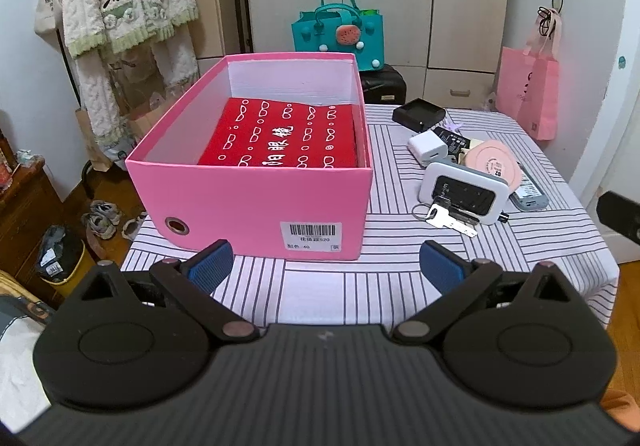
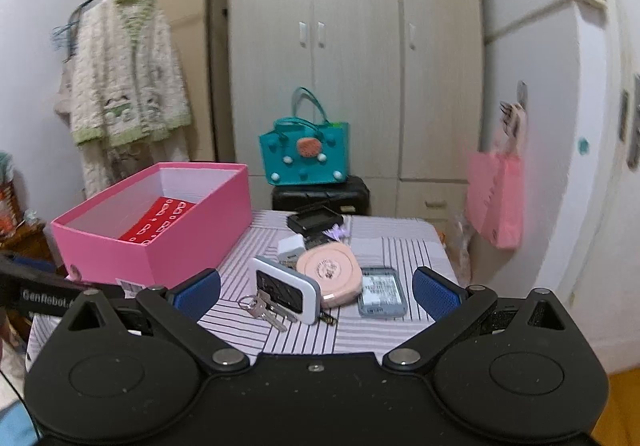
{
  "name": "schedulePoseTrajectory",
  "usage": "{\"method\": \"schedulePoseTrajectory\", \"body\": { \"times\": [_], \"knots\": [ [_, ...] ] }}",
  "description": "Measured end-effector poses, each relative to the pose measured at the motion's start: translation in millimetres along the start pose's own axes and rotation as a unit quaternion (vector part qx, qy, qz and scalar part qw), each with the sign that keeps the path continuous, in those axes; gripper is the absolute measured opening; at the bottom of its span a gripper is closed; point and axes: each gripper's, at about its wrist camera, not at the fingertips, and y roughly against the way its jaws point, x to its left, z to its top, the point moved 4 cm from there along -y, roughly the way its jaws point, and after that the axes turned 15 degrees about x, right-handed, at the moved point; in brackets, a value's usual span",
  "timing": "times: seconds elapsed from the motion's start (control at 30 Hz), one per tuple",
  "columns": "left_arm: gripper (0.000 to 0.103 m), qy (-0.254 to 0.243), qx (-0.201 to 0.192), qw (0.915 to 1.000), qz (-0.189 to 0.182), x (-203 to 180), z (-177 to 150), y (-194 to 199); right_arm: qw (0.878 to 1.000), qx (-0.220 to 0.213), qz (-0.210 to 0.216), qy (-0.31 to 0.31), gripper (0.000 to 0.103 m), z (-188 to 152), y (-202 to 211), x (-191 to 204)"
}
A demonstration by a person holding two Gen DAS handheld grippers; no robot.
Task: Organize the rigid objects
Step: 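Reach the right gripper to the white wifi router and grasp it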
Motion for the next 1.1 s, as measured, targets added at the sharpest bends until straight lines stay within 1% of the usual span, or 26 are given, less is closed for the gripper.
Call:
{"method": "schedulePoseTrajectory", "body": {
  "times": [0.07,0.13,0.2,0.27,0.33,0.43,0.5,0.53,0.6,0.7,0.73,0.77,0.8,0.87,0.93,1.0,1.07,1.1],
  "knots": [
    [0.100,0.004,0.000,1.0000,-0.008,5,4,2,1.000,-0.005,0.022,0.019,0.103,2,-2,-3],
    [0.102,0.019,-0.010,0.9997,-0.006,13,9,6,0.998,-0.010,0.050,0.026,0.103,4,-5,-8],
    [0.102,0.024,-0.022,0.9994,-0.008,22,17,9,0.997,-0.003,0.076,0.023,0.103,7,-11,-12],
    [0.102,0.008,-0.026,0.9996,-0.012,28,26,11,0.995,0.011,0.094,0.022,0.102,9,-19,-14],
    [0.102,-0.015,-0.029,0.9995,-0.006,34,36,13,0.993,0.029,0.111,0.025,0.100,11,-28,-13],
    [0.102,-0.044,-0.037,0.9983,0.004,44,51,16,0.990,0.052,0.129,0.030,0.096,12,-43,-6],
    [0.102,-0.060,-0.030,0.9977,0.008,53,63,14,0.988,0.067,0.137,0.036,0.090,12,-53,-1],
    [0.101,-0.063,-0.025,0.9977,0.008,57,68,12,0.987,0.072,0.139,0.042,0.089,13,-59,2],
    [0.100,-0.076,-0.011,0.9970,0.011,65,80,7,0.986,0.080,0.132,0.060,0.082,16,-72,5],
    [0.099,-0.100,-0.004,0.9946,0.026,76,92,0,0.985,0.099,0.104,0.098,0.072,22,-91,6],
    [0.097,-0.109,-0.003,0.9936,0.030,79,96,-2,0.984,0.106,0.094,0.112,0.070,24,-97,6],
    [0.096,-0.118,0.001,0.9925,0.034,82,100,-5,0.982,0.113,0.089,0.124,0.065,25,-102,6],
    [0.094,-0.123,0.010,0.9917,0.037,87,105,-9,0.979,0.122,0.086,0.139,0.061,28,-108,7],
    [0.090,-0.124,0.036,0.9910,0.038,98,114,-19,0.974,0.132,0.082,0.166,0.057,32,-117,11],
    [0.086,-0.117,0.060,0.9910,0.027,110,122,-31,0.967,0.134,0.084,0.199,0.057,39,-123,17],
    [0.085,-0.102,0.083,0.9910,0.020,123,130,-45,0.958,0.143,0.087,0.232,0.057,46,-132,25],
    [0.085,-0.082,0.098,0.9916,0.016,135,137,-61,0.947,0.157,0.085,0.265,0.056,50,-143,31],
    [0.085,-0.071,0.104,0.9919,0.018,141,139,-69,0.942,0.167,0.083,0.277,0.054,52,-149,34]
  ]
}}
